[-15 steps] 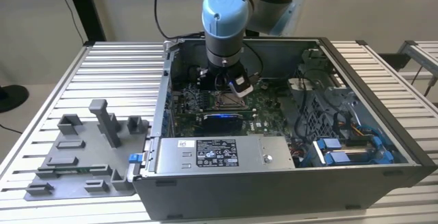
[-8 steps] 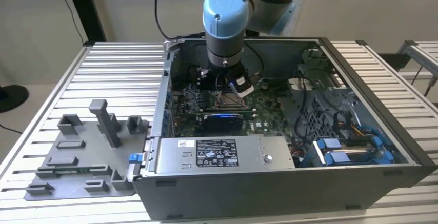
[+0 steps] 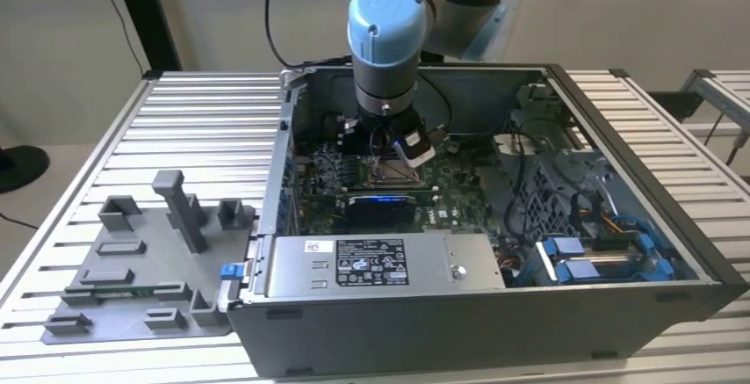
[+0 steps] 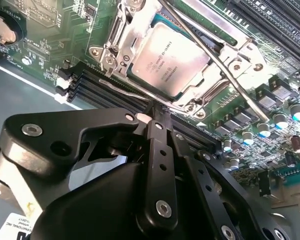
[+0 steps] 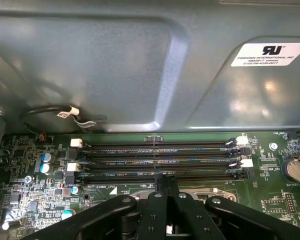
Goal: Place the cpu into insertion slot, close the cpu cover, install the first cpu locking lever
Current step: 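Install the first cpu locking lever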
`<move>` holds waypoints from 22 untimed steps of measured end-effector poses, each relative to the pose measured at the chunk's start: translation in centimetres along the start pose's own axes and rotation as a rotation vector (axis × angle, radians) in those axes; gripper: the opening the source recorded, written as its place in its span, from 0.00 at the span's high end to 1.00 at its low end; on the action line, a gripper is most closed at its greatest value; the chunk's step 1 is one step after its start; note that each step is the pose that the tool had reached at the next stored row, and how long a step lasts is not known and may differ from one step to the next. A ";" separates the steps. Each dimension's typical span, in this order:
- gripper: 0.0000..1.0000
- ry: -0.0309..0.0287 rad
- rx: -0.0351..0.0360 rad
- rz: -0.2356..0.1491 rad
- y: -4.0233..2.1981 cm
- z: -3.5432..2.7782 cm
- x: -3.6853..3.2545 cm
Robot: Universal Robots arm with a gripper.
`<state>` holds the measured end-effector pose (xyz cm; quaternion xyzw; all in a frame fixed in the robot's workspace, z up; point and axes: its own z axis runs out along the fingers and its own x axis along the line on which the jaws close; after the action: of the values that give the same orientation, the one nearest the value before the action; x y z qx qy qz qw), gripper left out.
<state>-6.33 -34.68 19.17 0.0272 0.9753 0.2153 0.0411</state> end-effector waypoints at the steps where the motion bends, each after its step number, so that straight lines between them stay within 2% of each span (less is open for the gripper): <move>1: 1.00 0.0000 -0.0001 0.000 0.00 0.00 -0.01; 22: 1.00 0.0000 -0.0001 0.000 -0.04 0.14 -0.32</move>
<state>-5.99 -34.68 19.04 0.0272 0.9753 0.2153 0.0411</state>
